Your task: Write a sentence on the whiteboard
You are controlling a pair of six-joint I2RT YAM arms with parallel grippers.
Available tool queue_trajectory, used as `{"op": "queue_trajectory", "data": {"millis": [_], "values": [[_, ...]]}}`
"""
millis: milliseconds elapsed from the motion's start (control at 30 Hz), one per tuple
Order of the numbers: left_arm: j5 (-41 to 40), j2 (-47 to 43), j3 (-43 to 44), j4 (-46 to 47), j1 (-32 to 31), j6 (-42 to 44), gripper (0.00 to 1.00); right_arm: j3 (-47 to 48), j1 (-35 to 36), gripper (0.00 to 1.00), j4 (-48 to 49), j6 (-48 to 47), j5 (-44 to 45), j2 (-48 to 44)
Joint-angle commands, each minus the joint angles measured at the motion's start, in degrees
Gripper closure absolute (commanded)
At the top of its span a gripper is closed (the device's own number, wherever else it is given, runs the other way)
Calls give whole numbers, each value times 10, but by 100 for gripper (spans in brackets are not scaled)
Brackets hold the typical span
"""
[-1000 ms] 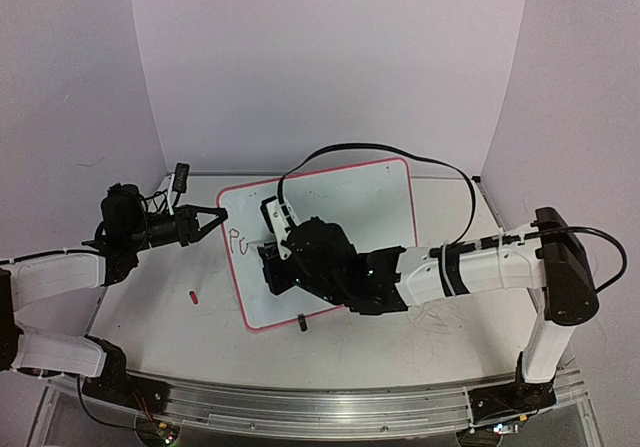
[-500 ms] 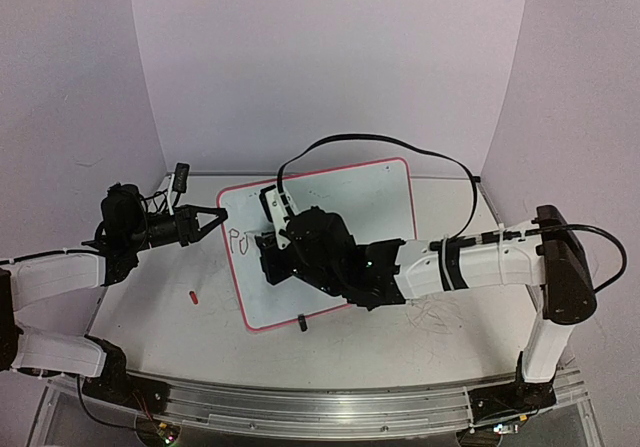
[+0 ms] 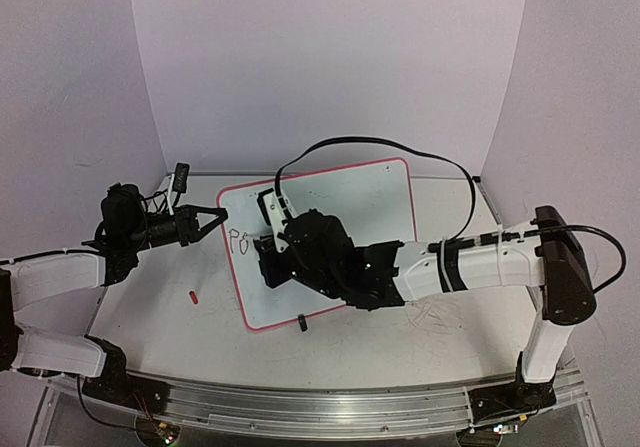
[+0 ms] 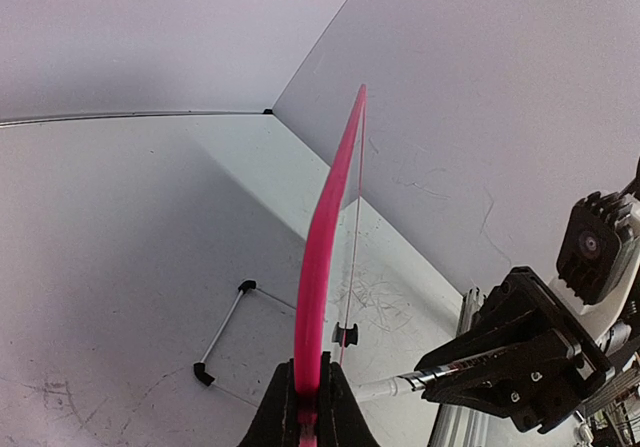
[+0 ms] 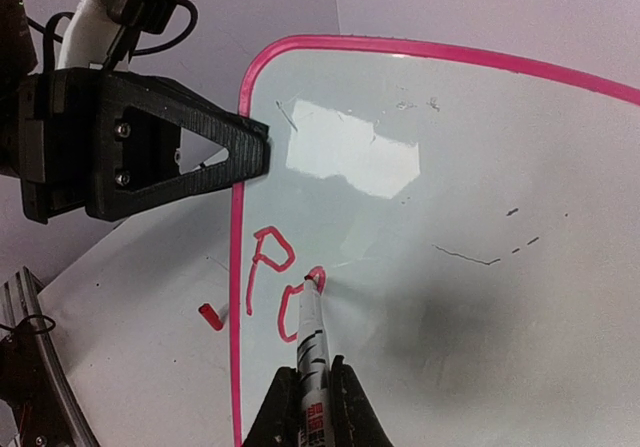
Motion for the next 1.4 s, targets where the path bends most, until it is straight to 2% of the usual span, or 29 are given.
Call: {"op": "queue_trajectory", "data": {"millis": [0, 167, 267, 367, 600, 833, 1033, 1367], "values": [[14, -13, 8, 23, -2, 7, 100, 14, 2, 100, -5, 1, 1, 16], [14, -13, 7, 23, -2, 8, 100, 14, 3, 100, -6, 1, -10, 2], [14, -14, 7, 24, -2, 8, 100, -22, 8, 100, 38, -8, -51, -67], [12, -14, 7, 23, -2, 9, 100, -62, 5, 100, 72, -12, -55, -125], [10, -17, 11, 21, -2, -2, 100, -140, -47, 100, 117, -4, -130, -163], [-6, -25, 13, 15, -2, -6, 100, -126, -46, 100, 122, -37, -105, -143], [-19, -39, 4, 3, -2, 2, 100, -104, -17, 99, 98, -75, -57, -125], [-43, -35, 7, 2, -3, 13, 100, -71, 5, 100, 76, -65, -51, -93]]}}
